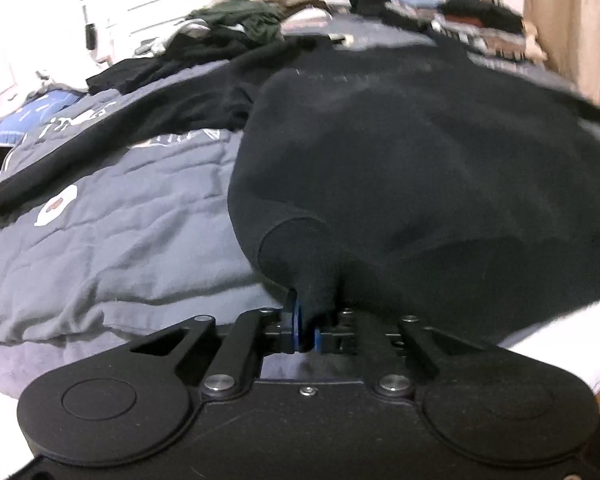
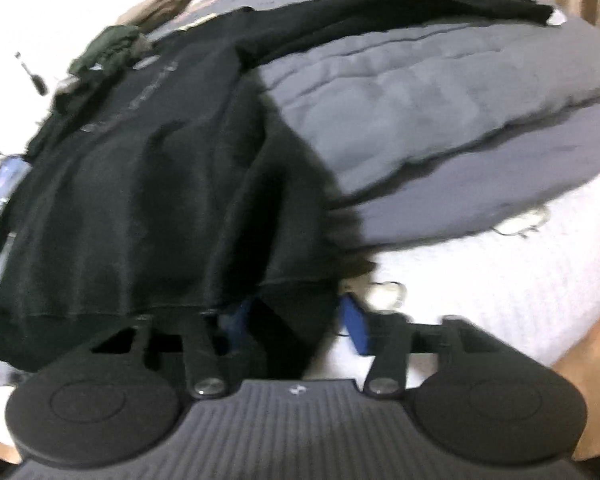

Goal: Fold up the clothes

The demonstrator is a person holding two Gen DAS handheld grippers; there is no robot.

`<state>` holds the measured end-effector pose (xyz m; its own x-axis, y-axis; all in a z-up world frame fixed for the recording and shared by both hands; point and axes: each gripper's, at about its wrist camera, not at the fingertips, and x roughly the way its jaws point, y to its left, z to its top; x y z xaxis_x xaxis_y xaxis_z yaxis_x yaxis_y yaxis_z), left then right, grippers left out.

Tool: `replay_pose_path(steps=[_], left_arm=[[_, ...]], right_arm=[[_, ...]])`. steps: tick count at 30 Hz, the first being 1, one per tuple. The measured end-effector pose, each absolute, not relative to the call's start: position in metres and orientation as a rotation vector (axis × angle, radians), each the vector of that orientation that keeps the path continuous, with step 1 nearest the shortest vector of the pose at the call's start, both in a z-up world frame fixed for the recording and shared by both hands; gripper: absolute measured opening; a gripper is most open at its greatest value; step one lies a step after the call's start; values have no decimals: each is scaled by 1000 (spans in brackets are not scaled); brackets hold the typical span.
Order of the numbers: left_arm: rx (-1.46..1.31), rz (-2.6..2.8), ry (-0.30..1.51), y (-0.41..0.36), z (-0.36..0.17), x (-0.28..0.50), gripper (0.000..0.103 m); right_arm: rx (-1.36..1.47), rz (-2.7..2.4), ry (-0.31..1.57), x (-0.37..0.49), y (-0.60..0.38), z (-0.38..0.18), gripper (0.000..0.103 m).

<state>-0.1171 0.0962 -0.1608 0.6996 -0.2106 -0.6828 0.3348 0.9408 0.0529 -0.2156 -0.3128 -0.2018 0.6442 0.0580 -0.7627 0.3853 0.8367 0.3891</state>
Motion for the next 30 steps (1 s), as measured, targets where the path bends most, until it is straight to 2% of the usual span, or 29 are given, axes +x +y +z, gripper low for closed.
replay_pose_path(steps=[1, 7, 11, 13, 17, 19, 23, 26, 28, 30], left_arm=[[140, -310, 715, 101, -154, -117, 6], [-64, -337, 586, 133, -106, -119, 5], [-114, -362, 515, 151, -59, -128, 5], [-56, -370, 552, 148, -56, -132, 5], [62, -386, 626, 142, -49, -138, 5], [126, -391, 674, 138, -50, -141, 5], [239, -405, 887, 126, -85, -134, 6], [279, -411, 917, 123, -89, -137, 17], [274, -414, 894, 129, -82, -143, 32], [229, -421, 860, 141, -74, -148, 38]], right_arm=[[612, -182, 838, -218, -316, -200, 8], [991, -64, 605, -247, -345, -166, 6], [1031, 21, 488, -265, -348, -115, 6], [1022, 47, 475, -270, -345, -97, 6], [937, 29, 553, -271, -342, -89, 6], [870, -26, 657, -263, -347, -102, 6], [659, -92, 883, -243, -343, -130, 7], [468, -120, 944, -240, -328, -128, 11], [349, -184, 927, -245, -325, -117, 14], [303, -228, 879, -252, -329, -104, 16]])
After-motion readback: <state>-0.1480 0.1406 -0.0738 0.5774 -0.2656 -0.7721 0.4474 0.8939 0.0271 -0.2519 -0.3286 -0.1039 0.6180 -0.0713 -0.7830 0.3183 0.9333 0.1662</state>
